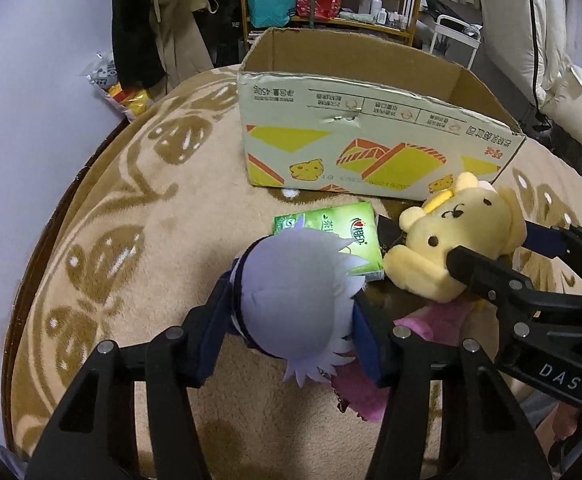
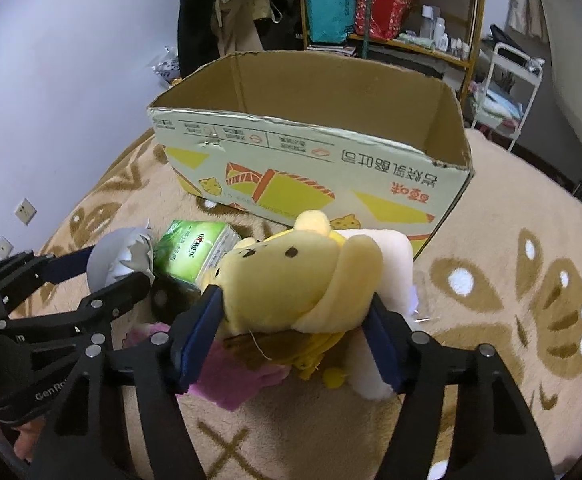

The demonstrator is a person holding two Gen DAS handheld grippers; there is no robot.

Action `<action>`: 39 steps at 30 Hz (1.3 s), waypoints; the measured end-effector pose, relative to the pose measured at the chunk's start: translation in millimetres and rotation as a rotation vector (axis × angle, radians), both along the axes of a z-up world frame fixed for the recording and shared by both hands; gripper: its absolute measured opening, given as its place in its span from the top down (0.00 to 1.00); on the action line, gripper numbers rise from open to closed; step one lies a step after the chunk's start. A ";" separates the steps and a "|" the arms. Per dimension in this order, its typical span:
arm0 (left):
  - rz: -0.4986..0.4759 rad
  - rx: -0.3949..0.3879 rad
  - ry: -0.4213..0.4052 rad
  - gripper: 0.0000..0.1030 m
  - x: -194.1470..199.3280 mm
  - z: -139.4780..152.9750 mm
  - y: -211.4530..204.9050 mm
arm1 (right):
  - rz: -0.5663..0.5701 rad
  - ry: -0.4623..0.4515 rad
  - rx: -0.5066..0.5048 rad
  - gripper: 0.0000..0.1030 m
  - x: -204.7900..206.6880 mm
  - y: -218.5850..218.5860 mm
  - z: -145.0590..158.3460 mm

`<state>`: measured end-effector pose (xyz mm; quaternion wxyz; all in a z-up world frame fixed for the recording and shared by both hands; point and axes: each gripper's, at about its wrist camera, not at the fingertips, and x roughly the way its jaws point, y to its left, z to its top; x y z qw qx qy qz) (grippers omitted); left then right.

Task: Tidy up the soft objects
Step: 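Grasp the yellow bear plush with the right tool while the left tool grasps the white-haired doll, then lift the yellow bear with the right tool while the left tool lifts the doll over the box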

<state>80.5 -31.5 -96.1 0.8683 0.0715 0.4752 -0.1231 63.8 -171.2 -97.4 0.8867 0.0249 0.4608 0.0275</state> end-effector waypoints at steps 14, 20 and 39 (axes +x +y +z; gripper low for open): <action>0.091 -0.018 -0.031 0.47 -3.9 10.3 18.6 | -0.029 -0.071 0.033 0.34 -14.2 -9.3 18.5; 0.082 -0.019 -0.088 0.47 -11.9 21.1 17.9 | -0.069 -0.114 0.051 0.34 -19.0 -20.4 27.7; 0.050 -0.099 -0.433 0.47 -41.5 79.0 17.0 | -0.114 -0.419 0.008 0.34 -48.0 -30.5 84.4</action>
